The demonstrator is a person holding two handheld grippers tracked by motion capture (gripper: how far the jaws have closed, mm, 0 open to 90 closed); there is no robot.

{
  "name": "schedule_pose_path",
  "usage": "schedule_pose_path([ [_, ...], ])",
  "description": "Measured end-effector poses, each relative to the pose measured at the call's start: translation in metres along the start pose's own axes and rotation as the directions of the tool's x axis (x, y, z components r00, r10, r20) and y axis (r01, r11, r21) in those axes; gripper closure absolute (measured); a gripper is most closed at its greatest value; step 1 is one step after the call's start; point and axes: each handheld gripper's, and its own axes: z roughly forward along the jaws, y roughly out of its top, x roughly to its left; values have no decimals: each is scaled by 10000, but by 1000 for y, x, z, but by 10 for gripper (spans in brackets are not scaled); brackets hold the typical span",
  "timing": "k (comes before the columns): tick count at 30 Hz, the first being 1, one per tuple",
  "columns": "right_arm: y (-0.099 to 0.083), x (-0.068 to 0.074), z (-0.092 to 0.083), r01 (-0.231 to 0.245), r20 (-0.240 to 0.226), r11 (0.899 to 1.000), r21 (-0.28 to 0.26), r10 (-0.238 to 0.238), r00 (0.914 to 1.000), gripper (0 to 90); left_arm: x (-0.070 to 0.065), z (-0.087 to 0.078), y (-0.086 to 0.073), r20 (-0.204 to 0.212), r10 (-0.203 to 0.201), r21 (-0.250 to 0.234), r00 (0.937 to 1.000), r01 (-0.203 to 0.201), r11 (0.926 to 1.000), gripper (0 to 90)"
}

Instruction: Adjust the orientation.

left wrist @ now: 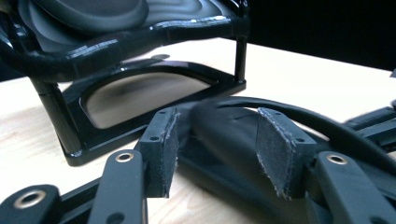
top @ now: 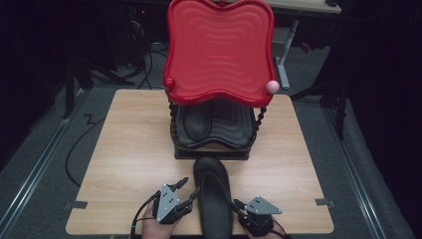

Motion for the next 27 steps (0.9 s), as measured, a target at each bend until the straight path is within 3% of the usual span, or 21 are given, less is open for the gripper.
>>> schedule_pose_path([
  [2, 6, 4, 3, 18, 142, 9999, -147, -16, 9999, 725, -4, -1, -1, 43, -16, 145, 10000, 15, 9999, 477],
  [5, 15, 2, -3, -517, 565, 9939, -970, 574, 9968, 677, -12, 1, -4, 169, -28, 494, 9999, 20, 9988, 472],
  [8, 21, 7, -8, -488, 386, 9854, -1632, 558, 9977, 604, -22, 6, -7, 175, 64, 1082, 9998, -83, 9941, 470],
  [10, 21, 13, -2, -494, 20, 9886, -1420, 502, 9987, 557, -26, 8, -9, 168, 91, 1563, 9998, -116, 9876, 467],
  [13, 18, 19, 11, -440, -167, 9958, -806, 428, 9989, 554, -28, 7, -10, 16, 39, 1822, 10000, -41, 9832, 456],
  [15, 16, 21, 17, -370, 32, 9985, -402, 372, 9993, 580, -26, 6, -13, 274, -459, 1951, 9986, 397, 9800, 468],
  [17, 16, 19, 18, -426, 12, 9981, -438, 427, 9991, 608, -25, 6, -12, 340, -829, 2048, 9960, 743, 9760, 493],
  [20, 17, 18, 16, -506, -48, 9977, -441, 504, 9987, 674, -27, 7, -9, 371, -777, 2214, 9963, 676, 9728, 537],
  [22, 17, 19, 14, -407, 31, 9978, -527, 409, 9992, 684, -30, 5, -7, 343, -586, 2014, 9977, 505, 9782, 572],
  [25, 18, 19, 3, -404, 89, 9943, -984, 415, 9991, 686, -34, -1, 1, 490, -331, 1186, 9982, 271, 9926, 584],
  [27, 19, 20, -8, -320, 111, 9902, -1358, 338, 9994, 686, -38, -6, 8, 594, -81, 698, 9982, 39, 9976, 587],
])
